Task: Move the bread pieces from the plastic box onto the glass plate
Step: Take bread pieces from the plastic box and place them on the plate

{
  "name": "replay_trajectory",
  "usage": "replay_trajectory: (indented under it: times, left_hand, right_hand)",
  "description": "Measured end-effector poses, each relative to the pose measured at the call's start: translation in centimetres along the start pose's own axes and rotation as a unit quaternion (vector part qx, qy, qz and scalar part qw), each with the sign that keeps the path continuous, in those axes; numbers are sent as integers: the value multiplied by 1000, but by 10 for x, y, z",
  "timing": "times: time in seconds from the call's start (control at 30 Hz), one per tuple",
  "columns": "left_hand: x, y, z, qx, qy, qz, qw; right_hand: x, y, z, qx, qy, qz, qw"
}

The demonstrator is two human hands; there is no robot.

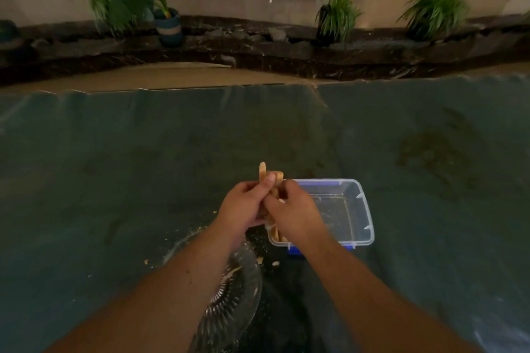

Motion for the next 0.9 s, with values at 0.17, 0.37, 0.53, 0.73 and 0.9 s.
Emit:
replay_trajectory:
  times: [0.17, 0.37, 0.53, 0.73, 0.9]
  left_hand:
    - [-36, 27, 76, 42, -55, 17, 997]
    - [-68, 93, 153, 55, -121, 105, 986]
    - [-79, 126, 189, 430, -169, 103, 881]
    - [-78, 145, 161, 681, -52, -55, 728]
    - [-63, 152, 150, 732, 1, -53, 679]
  right_hand:
    - [4, -4, -66, 67, 81, -47, 993]
    - [3, -39, -121, 93, 128, -188, 969]
    - [-12, -72, -125, -208, 106, -138, 963]
    - [-23, -75, -160, -450, 202, 30, 870]
    - [-14, -74, -177, -538, 234, 66, 807]
Point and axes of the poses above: each hand's wrist, its own x-axis towards the middle knuckle, its own z-axis out of the back of the hand, y = z × x, the point moved 4 cm from there along x, towards the middle knuckle, and after that the axes turned 11 degrees about y, right-handed, at the moved point
